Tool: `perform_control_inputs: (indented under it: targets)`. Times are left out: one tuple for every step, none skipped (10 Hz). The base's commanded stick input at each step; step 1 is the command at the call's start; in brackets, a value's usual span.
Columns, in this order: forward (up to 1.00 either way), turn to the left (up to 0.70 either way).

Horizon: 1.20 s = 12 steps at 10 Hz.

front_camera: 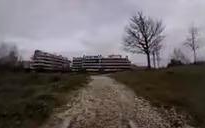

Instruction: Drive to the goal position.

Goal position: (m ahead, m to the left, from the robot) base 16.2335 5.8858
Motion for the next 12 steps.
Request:
perform_control_inputs:
  targets:
    - [0.50,0.00]
    - [0.50,0.00]
    - [0.50,0.00]
    - [0.50,0.00]
    - [0.50,0.00]
    - [0.50,0.00]
    - [0.50,0.00]
    - [0.50,0.00]
    - [0.50,0.00]
    - [0.50,0.00]
    - [0.50,0.00]
    - [0.50,0.00]
